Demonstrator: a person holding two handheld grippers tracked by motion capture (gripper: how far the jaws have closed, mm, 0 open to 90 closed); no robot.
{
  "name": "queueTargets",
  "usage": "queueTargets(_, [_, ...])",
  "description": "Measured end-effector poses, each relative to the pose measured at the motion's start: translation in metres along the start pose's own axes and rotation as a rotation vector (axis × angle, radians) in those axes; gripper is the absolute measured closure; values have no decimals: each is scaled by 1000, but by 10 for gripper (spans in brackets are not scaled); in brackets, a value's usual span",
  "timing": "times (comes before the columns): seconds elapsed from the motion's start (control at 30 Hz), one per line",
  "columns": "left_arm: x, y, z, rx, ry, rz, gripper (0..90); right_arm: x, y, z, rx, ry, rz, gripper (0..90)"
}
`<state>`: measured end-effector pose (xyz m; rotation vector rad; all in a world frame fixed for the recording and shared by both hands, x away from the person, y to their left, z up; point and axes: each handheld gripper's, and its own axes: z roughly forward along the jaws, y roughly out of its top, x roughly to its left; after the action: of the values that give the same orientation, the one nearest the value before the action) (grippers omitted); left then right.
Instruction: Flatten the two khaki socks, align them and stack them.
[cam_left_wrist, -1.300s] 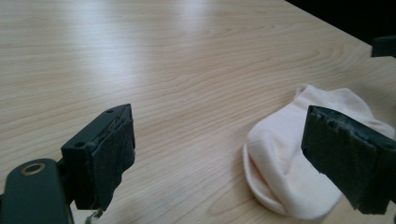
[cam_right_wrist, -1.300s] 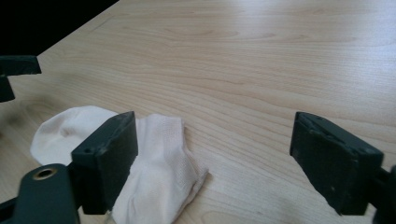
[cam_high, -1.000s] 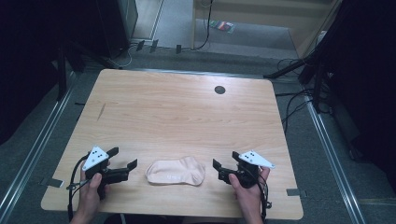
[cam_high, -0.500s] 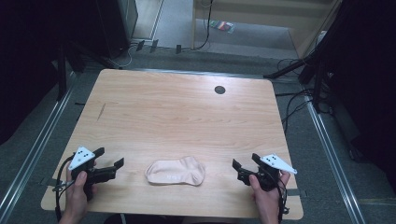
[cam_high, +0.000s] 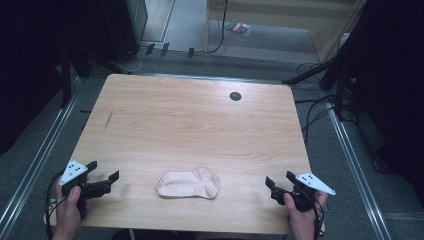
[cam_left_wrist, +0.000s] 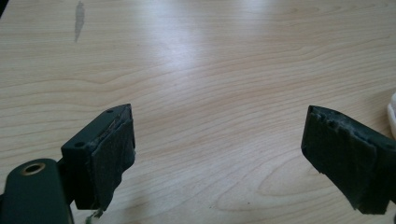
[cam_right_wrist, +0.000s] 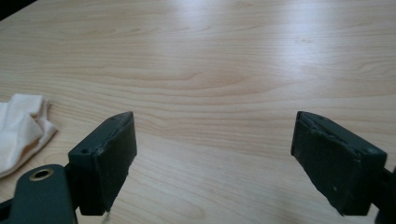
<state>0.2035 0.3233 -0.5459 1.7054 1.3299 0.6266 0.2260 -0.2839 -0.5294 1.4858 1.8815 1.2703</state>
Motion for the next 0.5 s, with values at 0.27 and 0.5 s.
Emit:
queueTargets(0.27, [9,-5,-6,2,18,-12,102,-22,-11,-7,33,-36,11,142])
queueTargets(0.5, [19,-8,-13,6,86,33,102,-37,-16,-14,20,-50,23,143])
